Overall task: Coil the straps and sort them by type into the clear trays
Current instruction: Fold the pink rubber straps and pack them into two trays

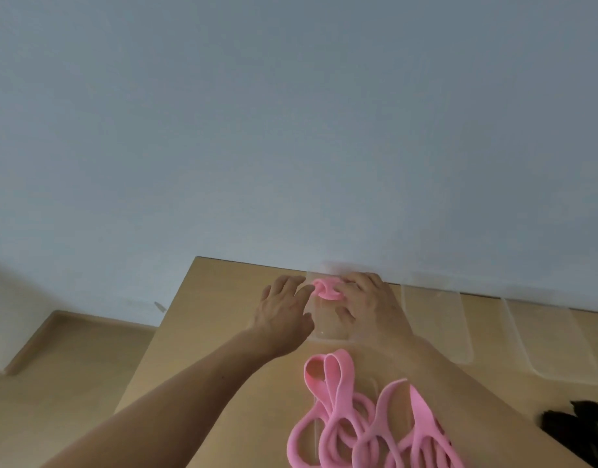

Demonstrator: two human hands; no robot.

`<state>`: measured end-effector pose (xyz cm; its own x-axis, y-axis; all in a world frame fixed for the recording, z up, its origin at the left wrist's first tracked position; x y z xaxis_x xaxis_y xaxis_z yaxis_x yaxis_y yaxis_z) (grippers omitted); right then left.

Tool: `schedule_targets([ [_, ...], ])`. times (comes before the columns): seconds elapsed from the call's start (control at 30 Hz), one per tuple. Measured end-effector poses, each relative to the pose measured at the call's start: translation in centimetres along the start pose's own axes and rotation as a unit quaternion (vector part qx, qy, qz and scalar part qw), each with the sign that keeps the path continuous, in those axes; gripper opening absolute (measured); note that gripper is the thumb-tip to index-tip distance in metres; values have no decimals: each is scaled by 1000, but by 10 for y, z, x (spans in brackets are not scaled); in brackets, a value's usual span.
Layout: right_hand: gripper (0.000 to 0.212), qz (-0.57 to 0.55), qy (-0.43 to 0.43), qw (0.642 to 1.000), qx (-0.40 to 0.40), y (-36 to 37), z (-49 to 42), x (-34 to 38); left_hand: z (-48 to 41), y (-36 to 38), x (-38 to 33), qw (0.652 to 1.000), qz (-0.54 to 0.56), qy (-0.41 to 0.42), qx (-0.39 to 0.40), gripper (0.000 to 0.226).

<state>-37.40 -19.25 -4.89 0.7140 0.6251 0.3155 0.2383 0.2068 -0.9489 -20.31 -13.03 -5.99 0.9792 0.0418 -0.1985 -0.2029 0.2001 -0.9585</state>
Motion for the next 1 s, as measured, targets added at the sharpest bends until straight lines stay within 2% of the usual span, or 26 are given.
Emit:
schedule_targets([
  [0.13,29,-63,44,996,-46,-3,40,16,25,-2,-7,999,45,9,5,58],
  [0.27,35,-120,189,974,30,26,82,31,53,6,-10,994,96,27,40,59],
  [0.4,22,-145,298,941,73,58,111,47,86,20,0,986,145,33,73,58],
  [0.47,21,-188,308,928,88,72,122,56,101,29,5,982,160,29,96,57],
  [0.53,29,-207,300,928,79,81,128,62,114,35,7,978,169,23,116,58],
  [0.6,29,-187,298,936,26,84,130,63,124,36,7,975,181,19,127,58],
  [0.67,21,-202,314,928,-15,80,131,67,131,34,8,974,189,14,127,60],
  [0.73,11,-309,326,893,-24,70,134,76,137,28,6,973,194,8,122,62],
  [0.77,13,-381,321,867,-22,61,137,79,140,23,4,974,195,7,115,65],
  [0.83,10,-499,283,819,0,39,142,84,145,10,-3,973,207,17,98,73],
  [0.9,7,-575,235,784,12,10,144,87,149,-4,-15,959,264,33,101,80],
  [0.97,8,-616,226,755,-19,-18,144,88,153,-19,-29,929,342,47,134,72],
  [1.0,8,-625,231,744,-37,-29,143,88,154,-26,-35,916,372,52,144,58],
])
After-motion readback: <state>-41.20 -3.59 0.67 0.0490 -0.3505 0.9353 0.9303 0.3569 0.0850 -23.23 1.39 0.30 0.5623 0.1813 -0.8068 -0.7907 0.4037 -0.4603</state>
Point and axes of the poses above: each hand's wrist, its own z-axis away from the middle knuckle, its own y-axis out of the palm, x = y × z, the point moved 2 cm from there along -z, towards the middle knuckle, and after that the axes turned 6 degrees about x, right-handed, at the moved point
